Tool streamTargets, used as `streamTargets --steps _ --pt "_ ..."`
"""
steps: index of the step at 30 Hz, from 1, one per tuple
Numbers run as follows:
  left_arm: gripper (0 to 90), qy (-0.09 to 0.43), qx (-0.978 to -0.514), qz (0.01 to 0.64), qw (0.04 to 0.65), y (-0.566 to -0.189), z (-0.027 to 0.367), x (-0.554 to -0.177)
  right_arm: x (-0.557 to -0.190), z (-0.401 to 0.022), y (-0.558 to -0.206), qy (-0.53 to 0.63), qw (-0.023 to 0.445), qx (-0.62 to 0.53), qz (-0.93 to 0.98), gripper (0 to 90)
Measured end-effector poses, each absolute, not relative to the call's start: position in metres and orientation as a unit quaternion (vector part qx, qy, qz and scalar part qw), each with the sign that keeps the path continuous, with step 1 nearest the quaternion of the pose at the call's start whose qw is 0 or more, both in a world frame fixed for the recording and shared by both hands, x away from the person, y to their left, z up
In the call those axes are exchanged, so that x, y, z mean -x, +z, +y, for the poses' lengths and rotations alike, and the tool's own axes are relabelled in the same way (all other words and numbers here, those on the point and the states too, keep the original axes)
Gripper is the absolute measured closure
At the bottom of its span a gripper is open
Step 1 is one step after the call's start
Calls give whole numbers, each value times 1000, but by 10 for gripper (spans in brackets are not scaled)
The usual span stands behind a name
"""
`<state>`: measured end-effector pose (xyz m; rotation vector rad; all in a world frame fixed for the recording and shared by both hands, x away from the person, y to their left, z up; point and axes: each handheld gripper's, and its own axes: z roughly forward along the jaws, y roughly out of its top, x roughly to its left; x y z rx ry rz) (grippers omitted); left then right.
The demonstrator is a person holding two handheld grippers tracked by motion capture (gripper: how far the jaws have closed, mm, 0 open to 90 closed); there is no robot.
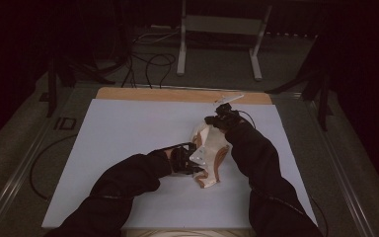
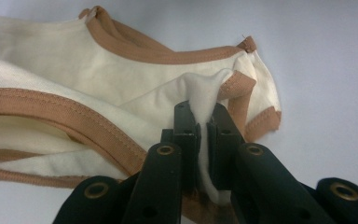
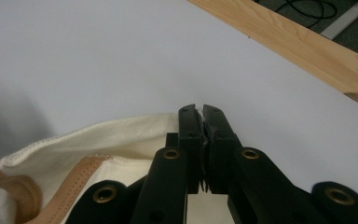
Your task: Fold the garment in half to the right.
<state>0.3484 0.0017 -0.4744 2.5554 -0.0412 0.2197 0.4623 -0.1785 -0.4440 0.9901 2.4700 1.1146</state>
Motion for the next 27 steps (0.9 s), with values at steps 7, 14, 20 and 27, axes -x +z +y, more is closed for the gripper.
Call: streamTargets --steps 7,14,20,27 --pt "846 76 -958 -16 277 -478 -8 -350 -462 -186 -450 385 130 -342 847 876" --pt "844 75 -960 -13 271 -479 -15 -352 -462 -196 -455 388 132 -345 844 875" --pt "844 66 -962 -5 265 -481 -21 -353 -465 -202 -461 386 127 -353 843 874" --pt "841 67 -966 -9 249 -482 -30 -354 -465 -206 -467 390 125 -357 839 873"
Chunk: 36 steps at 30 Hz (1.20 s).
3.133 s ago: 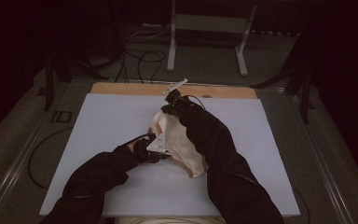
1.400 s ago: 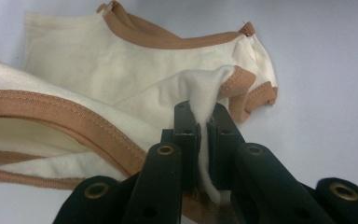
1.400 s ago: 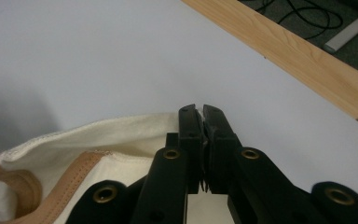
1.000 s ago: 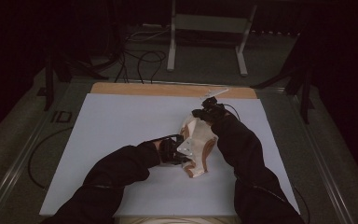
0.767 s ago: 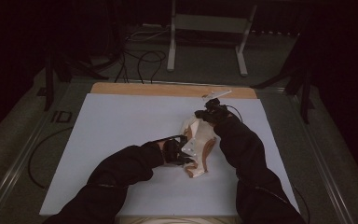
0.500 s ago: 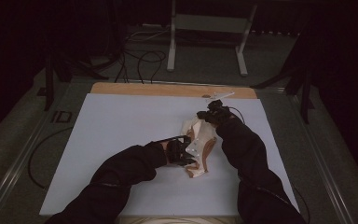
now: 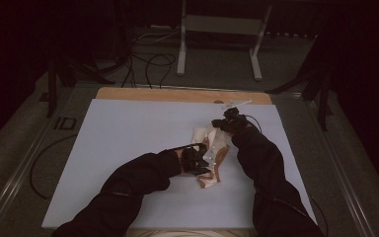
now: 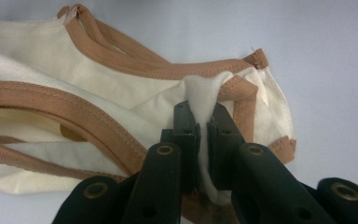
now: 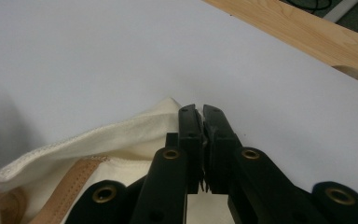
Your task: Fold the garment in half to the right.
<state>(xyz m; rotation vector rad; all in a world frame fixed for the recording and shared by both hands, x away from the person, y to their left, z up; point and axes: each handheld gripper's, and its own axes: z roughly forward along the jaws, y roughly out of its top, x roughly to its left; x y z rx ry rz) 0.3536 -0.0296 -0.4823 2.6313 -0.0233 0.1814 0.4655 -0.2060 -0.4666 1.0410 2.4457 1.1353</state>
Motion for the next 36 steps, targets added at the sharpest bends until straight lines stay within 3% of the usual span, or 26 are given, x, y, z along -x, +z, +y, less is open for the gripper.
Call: streamTargets --steps 27,36 --pt "826 65 -967 -3 246 -486 -45 -354 -464 -235 -492 384 112 -389 830 866" --pt "800 56 -966 -3 254 -484 -49 -353 -464 -244 -497 385 108 -405 822 744"
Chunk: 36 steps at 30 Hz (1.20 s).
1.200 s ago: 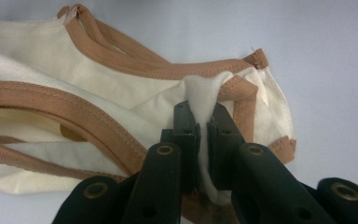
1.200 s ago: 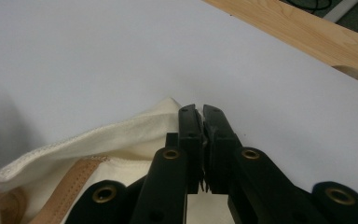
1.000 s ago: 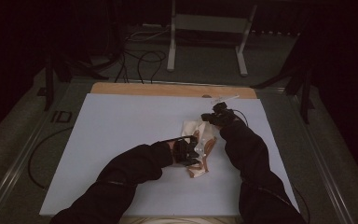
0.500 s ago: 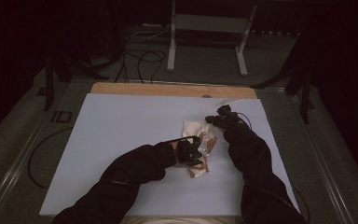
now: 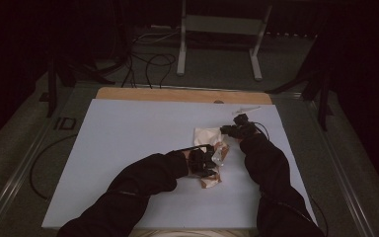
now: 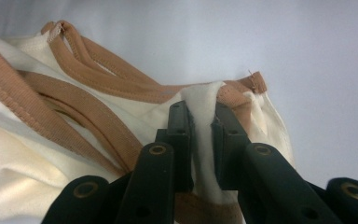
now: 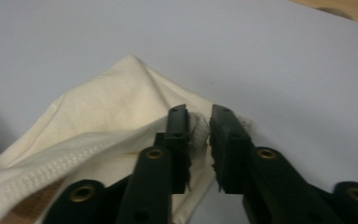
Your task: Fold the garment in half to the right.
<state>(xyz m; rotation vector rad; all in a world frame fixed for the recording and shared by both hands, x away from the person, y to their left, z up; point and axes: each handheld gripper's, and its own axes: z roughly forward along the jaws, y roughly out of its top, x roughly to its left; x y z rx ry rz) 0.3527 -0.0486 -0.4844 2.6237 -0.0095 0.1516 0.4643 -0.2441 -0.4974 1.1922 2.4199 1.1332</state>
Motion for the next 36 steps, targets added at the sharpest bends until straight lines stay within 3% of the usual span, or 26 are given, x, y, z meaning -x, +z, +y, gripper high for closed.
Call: streamTargets --steps 5,12,21,30,36 --pt "742 49 -960 -3 276 -480 -48 -351 -464 -253 -494 391 110 -419 812 541" --pt "518 59 -946 -3 320 -461 -42 -344 -462 -263 -484 387 118 -436 804 399" --pt "299 64 -925 51 370 -436 -10 -345 -455 -271 -464 394 135 -438 796 413" --pt "29 51 -912 105 393 -434 33 -345 -444 -250 -448 400 129 -411 809 441" --pt "5 60 -907 142 393 -448 68 -333 -430 -238 -445 403 113 -402 815 429"
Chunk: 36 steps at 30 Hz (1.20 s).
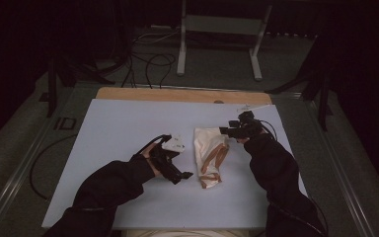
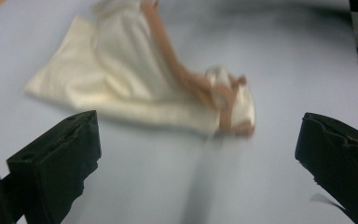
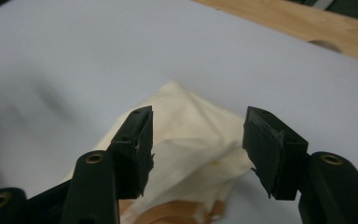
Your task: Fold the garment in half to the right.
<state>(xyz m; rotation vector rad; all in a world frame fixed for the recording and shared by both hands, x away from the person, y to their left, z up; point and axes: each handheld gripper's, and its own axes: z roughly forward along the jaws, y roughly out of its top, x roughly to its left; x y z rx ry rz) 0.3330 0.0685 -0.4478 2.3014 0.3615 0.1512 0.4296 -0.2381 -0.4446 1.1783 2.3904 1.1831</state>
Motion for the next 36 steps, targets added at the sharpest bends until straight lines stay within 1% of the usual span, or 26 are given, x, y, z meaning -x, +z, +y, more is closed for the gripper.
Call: streamTargets --steps 6,8,12,16,17,18,19,20,21,22,23,24,27,36 --pt "2 79 -897 183 395 -464 106 -316 -405 -235 -448 406 96 -416 808 373" --pt "2 78 -893 195 399 -469 118 -311 -398 -235 -451 408 84 -426 803 345" --pt "1 84 -881 219 411 -481 137 -301 -390 -233 -459 402 65 -439 801 326" --pt "1 81 -870 244 421 -491 150 -294 -391 -231 -470 398 44 -453 797 329" --pt "2 81 -869 247 421 -493 153 -293 -392 -229 -473 396 40 -456 796 350" --pt "1 79 -868 250 422 -496 155 -292 -392 -228 -475 394 38 -452 799 418" --pt "1 79 -868 252 421 -497 156 -292 -391 -227 -477 393 34 -450 801 458" --pt "2 79 -866 256 422 -499 158 -292 -390 -226 -477 391 34 -451 801 527" --pt "2 78 -865 260 422 -500 159 -293 -390 -226 -477 390 37 -450 802 621" --pt "1 78 -865 261 422 -500 160 -294 -388 -226 -477 388 38 -448 804 684" --pt "2 80 -864 263 423 -501 160 -294 -388 -226 -476 387 45 -446 806 768" --pt "2 80 -863 264 424 -501 161 -294 -387 -226 -475 382 52 -437 812 812" --pt "2 81 -860 260 431 -500 161 -294 -388 -230 -471 375 62 -434 817 841" --pt "1 82 -860 260 432 -502 162 -295 -388 -252 -454 365 92 -430 821 836"
